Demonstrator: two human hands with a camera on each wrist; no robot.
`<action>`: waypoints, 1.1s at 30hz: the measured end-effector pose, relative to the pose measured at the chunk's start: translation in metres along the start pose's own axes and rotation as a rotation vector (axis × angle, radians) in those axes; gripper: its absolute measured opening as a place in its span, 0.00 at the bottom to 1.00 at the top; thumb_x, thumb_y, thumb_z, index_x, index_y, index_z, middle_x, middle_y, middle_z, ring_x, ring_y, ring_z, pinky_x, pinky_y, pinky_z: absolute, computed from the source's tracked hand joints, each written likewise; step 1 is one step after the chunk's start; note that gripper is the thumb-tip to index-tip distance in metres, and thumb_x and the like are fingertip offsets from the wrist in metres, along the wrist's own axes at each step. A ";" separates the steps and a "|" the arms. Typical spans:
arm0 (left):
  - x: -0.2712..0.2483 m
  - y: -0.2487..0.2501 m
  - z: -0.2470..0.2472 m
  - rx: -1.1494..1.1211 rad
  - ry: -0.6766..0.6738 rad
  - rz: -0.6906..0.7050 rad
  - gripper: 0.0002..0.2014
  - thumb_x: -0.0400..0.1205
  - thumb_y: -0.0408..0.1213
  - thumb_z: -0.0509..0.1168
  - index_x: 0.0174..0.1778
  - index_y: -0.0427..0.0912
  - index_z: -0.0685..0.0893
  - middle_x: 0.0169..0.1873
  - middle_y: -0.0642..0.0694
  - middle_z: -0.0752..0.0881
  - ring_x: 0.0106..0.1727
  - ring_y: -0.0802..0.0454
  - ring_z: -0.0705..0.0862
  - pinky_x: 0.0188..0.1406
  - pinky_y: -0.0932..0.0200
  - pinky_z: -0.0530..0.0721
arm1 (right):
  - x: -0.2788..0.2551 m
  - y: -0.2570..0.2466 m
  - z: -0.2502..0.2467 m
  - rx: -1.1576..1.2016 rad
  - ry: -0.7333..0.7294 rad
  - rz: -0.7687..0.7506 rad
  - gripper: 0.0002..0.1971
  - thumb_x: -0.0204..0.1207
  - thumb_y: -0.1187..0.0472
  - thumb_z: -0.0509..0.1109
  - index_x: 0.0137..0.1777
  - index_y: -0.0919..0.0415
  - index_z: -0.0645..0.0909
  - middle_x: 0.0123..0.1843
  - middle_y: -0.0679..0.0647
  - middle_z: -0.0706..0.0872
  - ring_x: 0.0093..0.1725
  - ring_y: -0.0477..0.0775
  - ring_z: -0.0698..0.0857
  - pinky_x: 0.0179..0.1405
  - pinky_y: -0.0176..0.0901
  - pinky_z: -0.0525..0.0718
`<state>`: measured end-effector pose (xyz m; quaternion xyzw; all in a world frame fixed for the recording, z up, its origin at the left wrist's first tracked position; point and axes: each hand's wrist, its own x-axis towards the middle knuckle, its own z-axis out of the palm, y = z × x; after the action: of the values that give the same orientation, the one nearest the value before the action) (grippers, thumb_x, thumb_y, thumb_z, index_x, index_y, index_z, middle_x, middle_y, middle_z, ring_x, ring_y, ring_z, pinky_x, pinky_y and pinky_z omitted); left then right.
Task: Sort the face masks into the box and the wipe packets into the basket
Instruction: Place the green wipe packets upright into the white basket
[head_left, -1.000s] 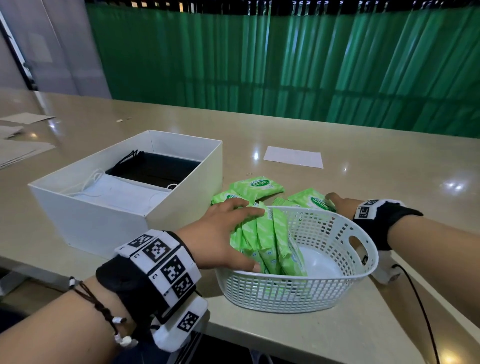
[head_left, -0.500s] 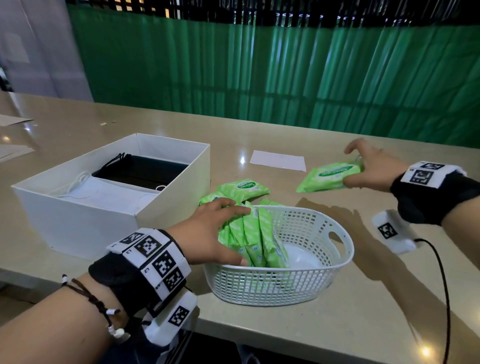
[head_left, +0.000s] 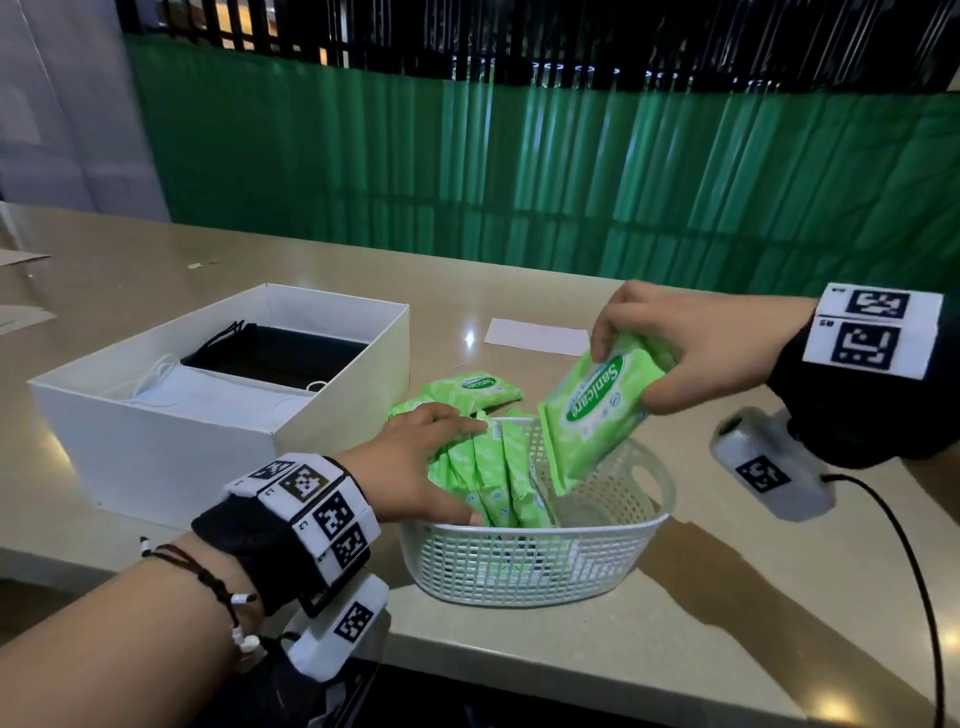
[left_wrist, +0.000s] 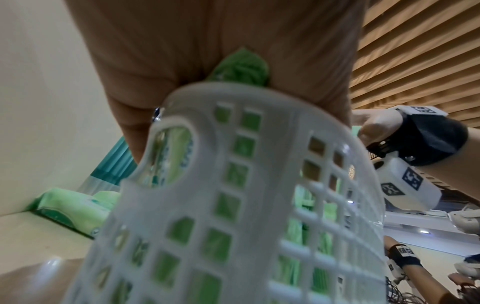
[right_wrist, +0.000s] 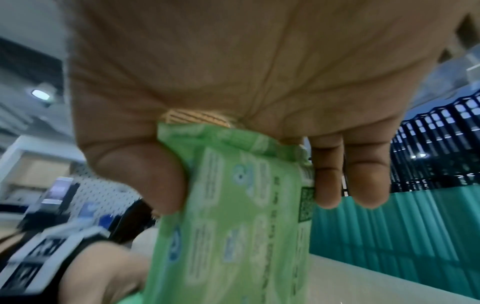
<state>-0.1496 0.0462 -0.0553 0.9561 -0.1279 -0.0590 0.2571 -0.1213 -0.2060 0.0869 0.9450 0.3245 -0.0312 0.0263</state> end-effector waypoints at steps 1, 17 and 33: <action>0.000 0.000 0.000 -0.003 0.003 0.000 0.52 0.50 0.66 0.68 0.75 0.69 0.63 0.77 0.58 0.57 0.78 0.55 0.55 0.78 0.53 0.60 | 0.000 -0.004 0.003 -0.031 -0.026 -0.009 0.30 0.48 0.38 0.64 0.54 0.42 0.72 0.56 0.43 0.67 0.50 0.48 0.77 0.51 0.44 0.78; 0.000 0.001 0.000 -0.003 0.006 0.007 0.45 0.62 0.56 0.76 0.75 0.68 0.63 0.78 0.57 0.57 0.78 0.54 0.55 0.77 0.55 0.58 | 0.050 -0.034 0.077 -0.092 -0.245 -0.055 0.36 0.58 0.42 0.80 0.56 0.49 0.59 0.58 0.47 0.66 0.37 0.50 0.76 0.36 0.45 0.78; 0.002 -0.006 0.003 -0.025 0.012 0.029 0.50 0.47 0.71 0.63 0.71 0.76 0.60 0.77 0.62 0.54 0.79 0.59 0.52 0.78 0.55 0.58 | 0.077 0.059 0.027 0.030 -0.088 0.212 0.18 0.73 0.46 0.71 0.61 0.48 0.75 0.58 0.44 0.82 0.57 0.51 0.82 0.58 0.42 0.77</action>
<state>-0.1465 0.0488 -0.0609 0.9512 -0.1395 -0.0510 0.2706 -0.0252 -0.2074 0.0562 0.9720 0.2208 -0.0746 0.0293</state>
